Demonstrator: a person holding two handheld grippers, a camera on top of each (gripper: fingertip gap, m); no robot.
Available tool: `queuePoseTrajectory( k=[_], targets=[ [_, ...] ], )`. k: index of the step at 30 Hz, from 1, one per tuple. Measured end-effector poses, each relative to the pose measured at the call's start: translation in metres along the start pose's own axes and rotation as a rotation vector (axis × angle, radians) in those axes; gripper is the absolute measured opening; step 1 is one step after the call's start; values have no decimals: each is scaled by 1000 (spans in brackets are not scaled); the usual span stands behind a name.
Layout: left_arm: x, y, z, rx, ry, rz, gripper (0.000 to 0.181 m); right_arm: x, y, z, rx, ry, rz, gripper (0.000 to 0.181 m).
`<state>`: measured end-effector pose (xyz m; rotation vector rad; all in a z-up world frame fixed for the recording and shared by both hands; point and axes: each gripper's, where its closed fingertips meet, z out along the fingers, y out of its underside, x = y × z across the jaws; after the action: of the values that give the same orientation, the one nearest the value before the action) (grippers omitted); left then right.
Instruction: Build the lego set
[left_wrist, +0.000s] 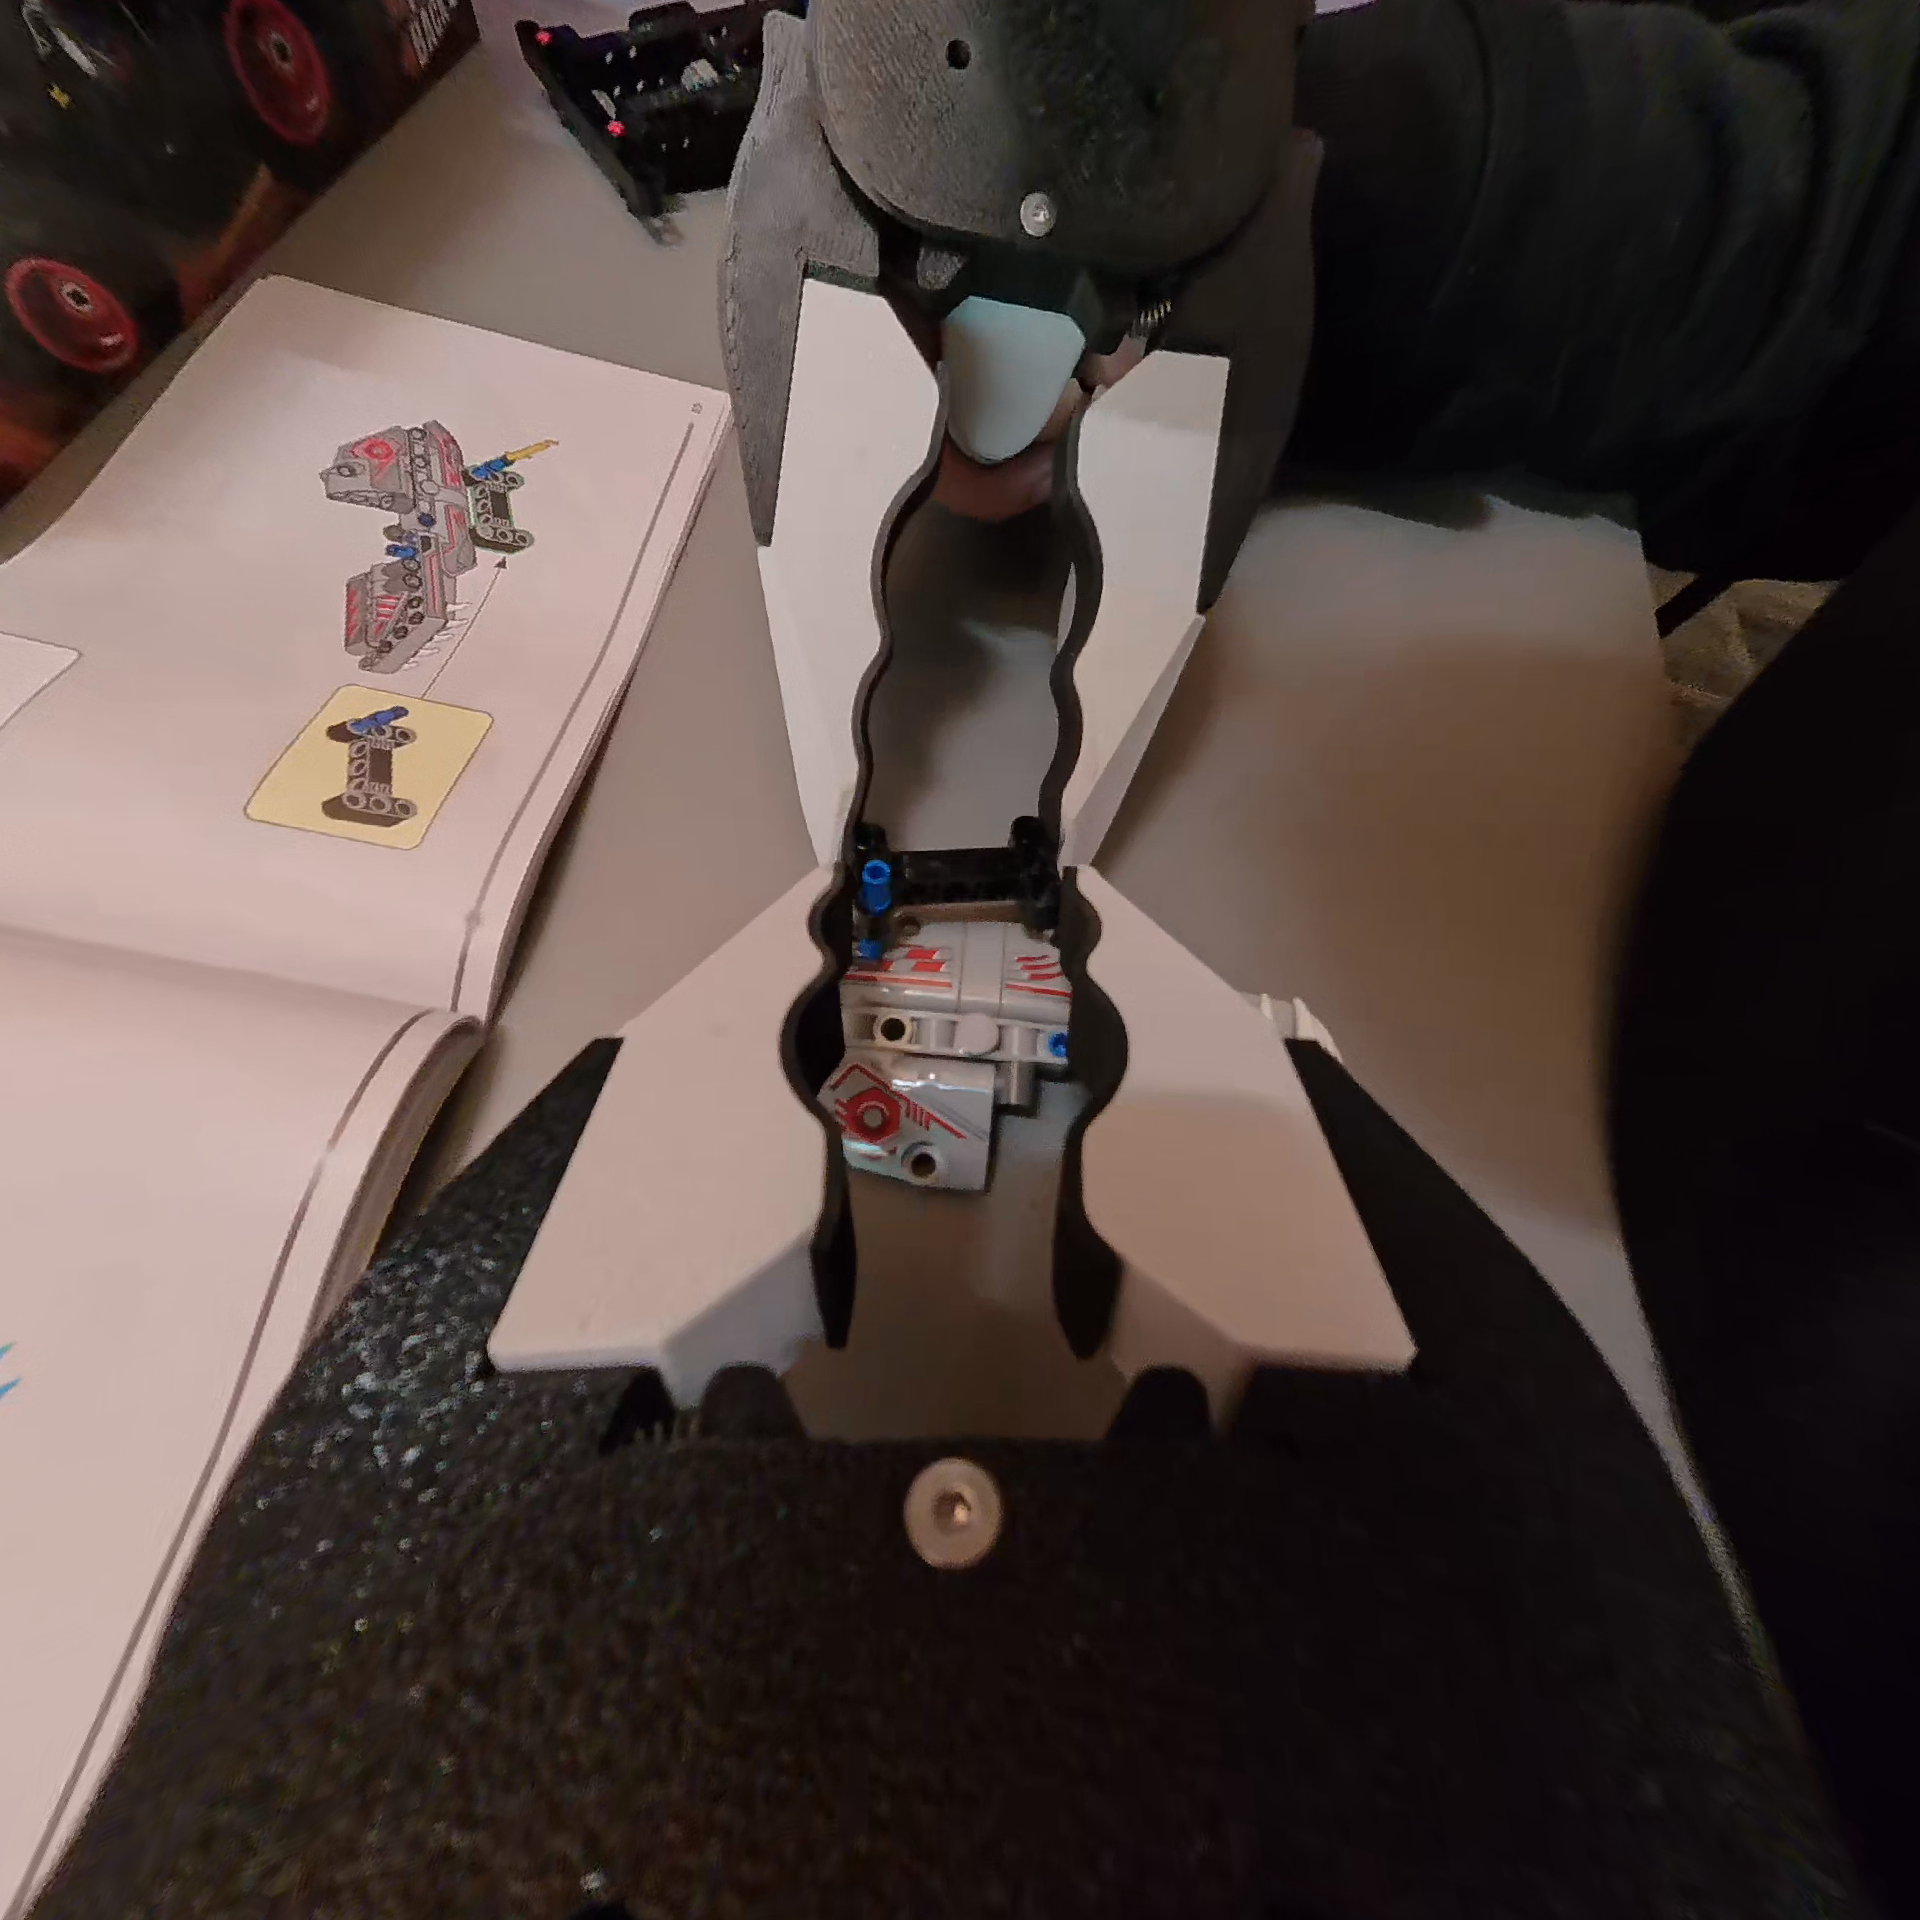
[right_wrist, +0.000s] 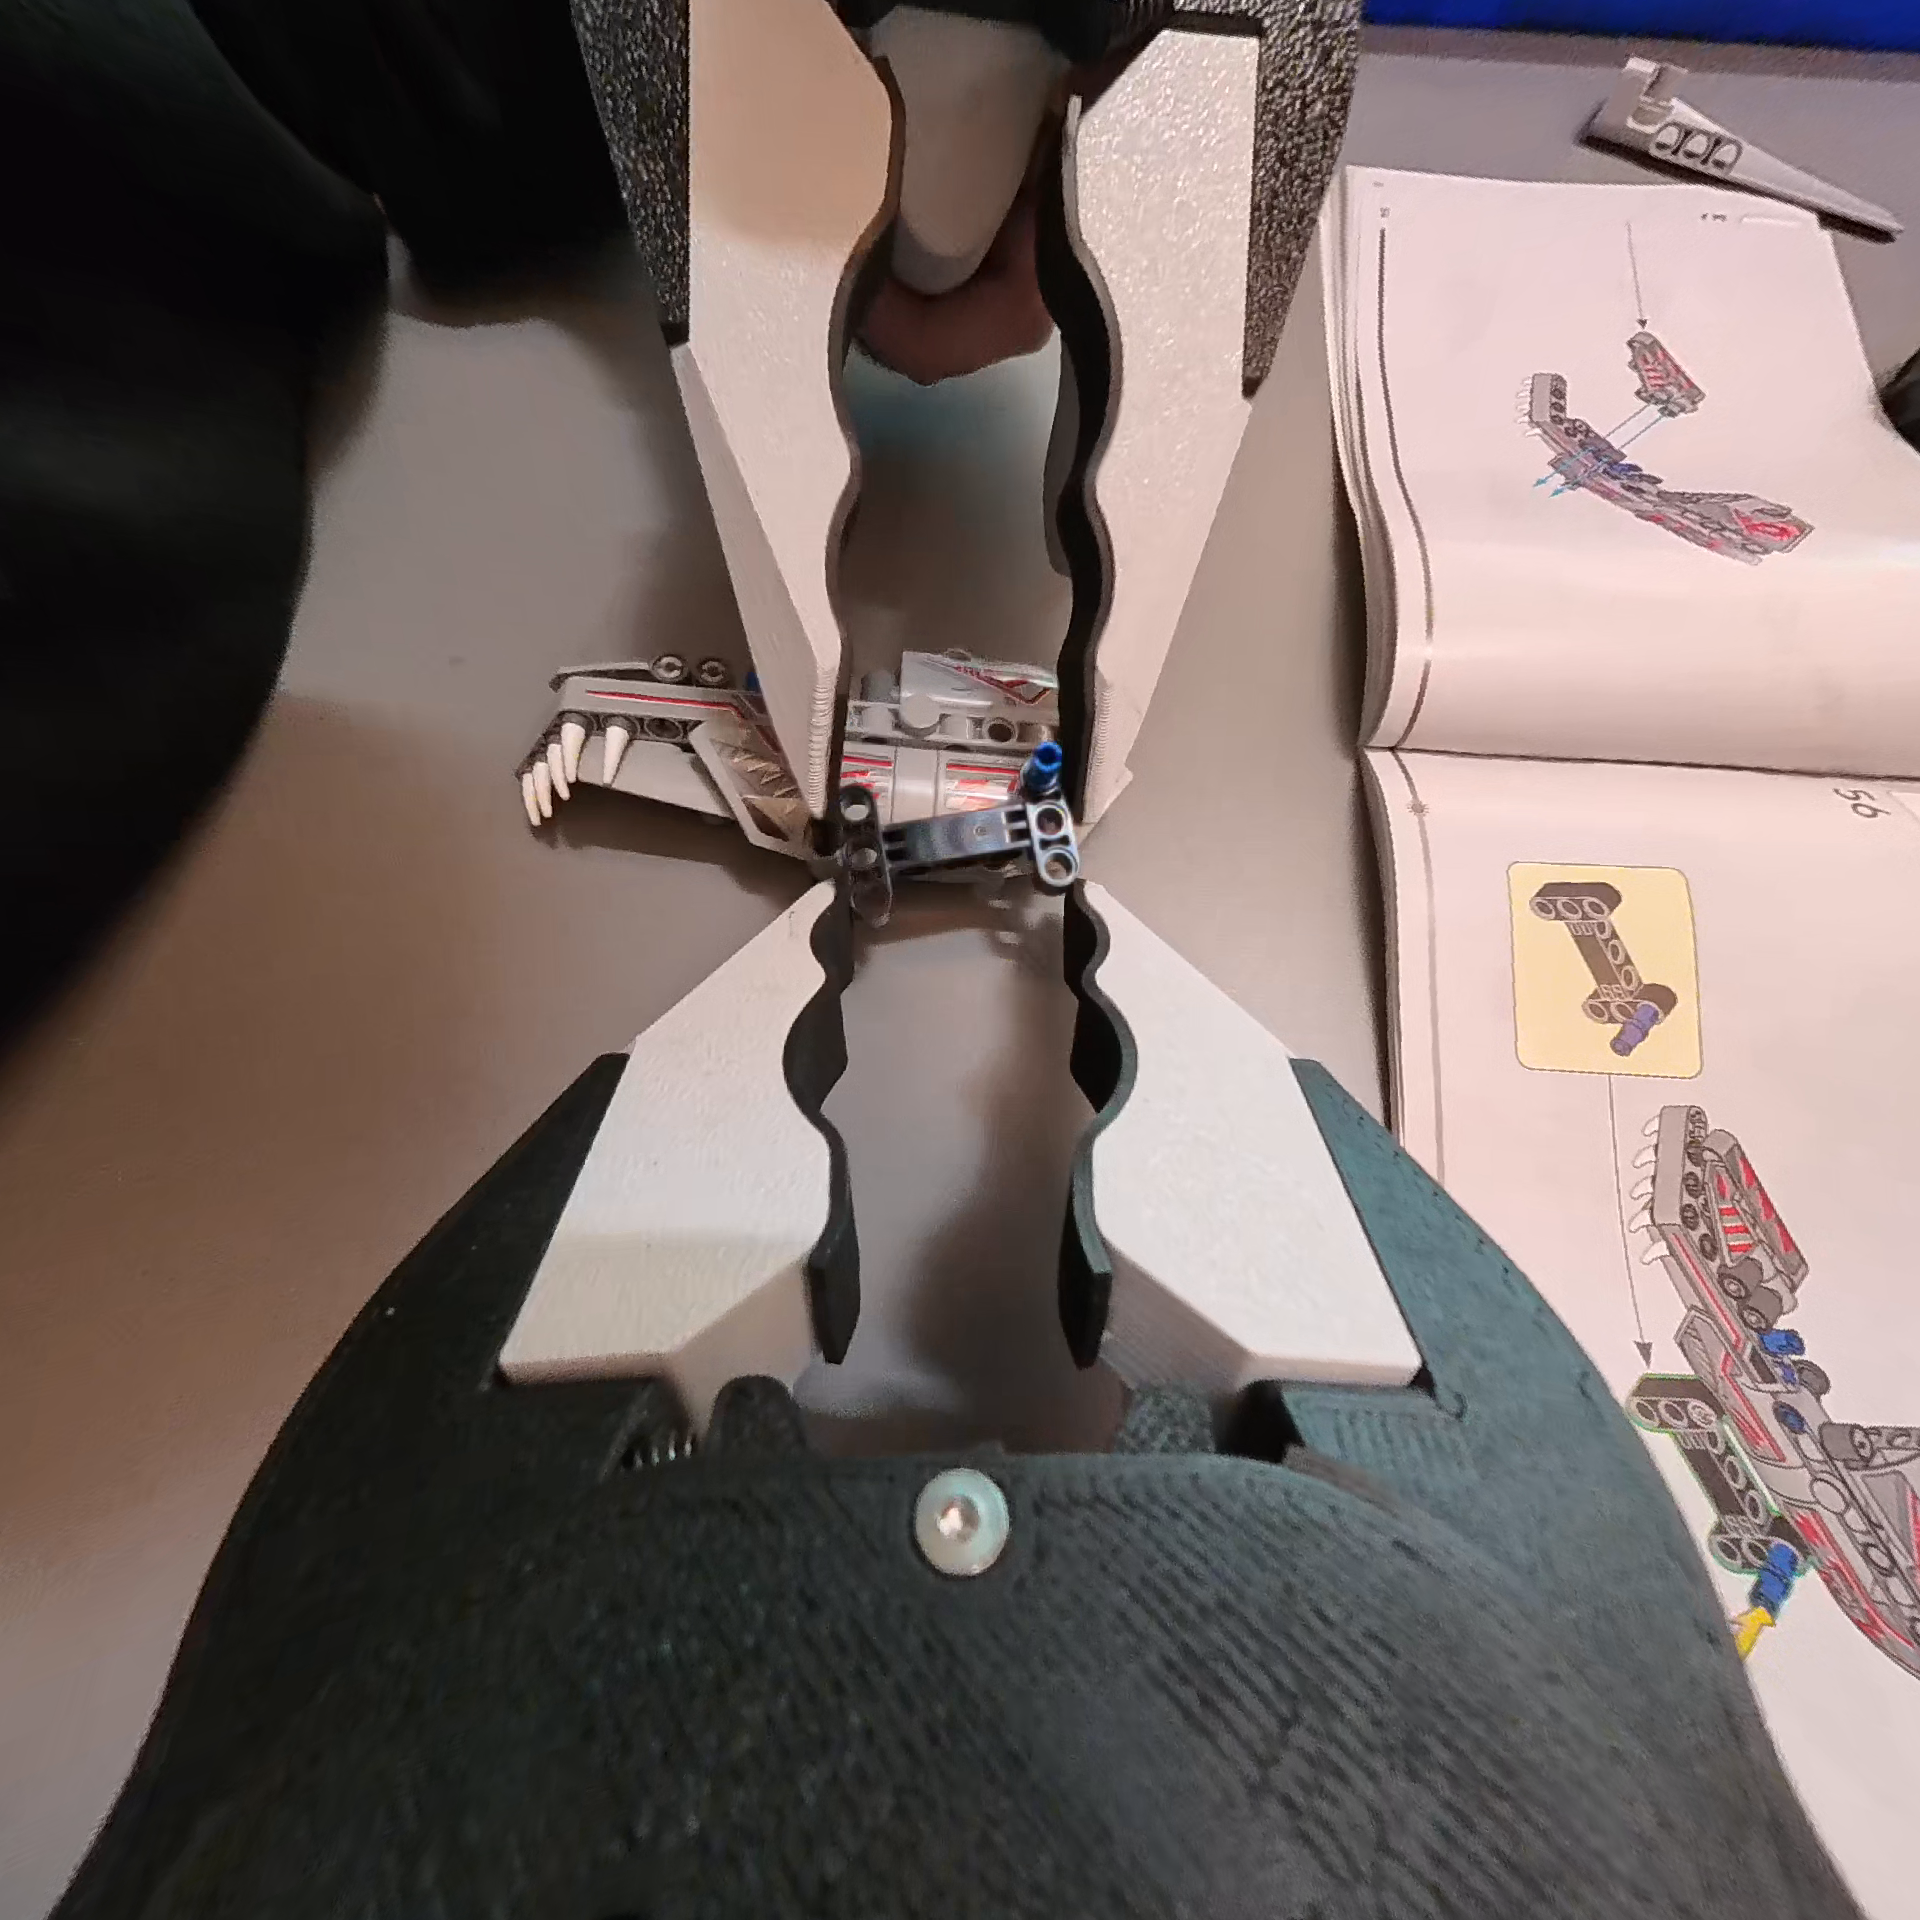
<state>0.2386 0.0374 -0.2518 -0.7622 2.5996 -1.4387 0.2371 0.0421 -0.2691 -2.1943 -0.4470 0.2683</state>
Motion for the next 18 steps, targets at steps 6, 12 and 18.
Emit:
queuePoseTrajectory(
  k=[6, 12, 18],
  targets=[
    [-1, -7, -4, 32, -42, 42, 43, -2, -2, 0, 10, -12, 46, 39],
    [-1, 0, 2, -48, -103, 67, 39, -1, -3, -2, -1, 39, 76, 39],
    [4, 1, 1, -66, -108, 94, 38, -6, -4, -4, -6, 49, 97, 39]
  ],
)
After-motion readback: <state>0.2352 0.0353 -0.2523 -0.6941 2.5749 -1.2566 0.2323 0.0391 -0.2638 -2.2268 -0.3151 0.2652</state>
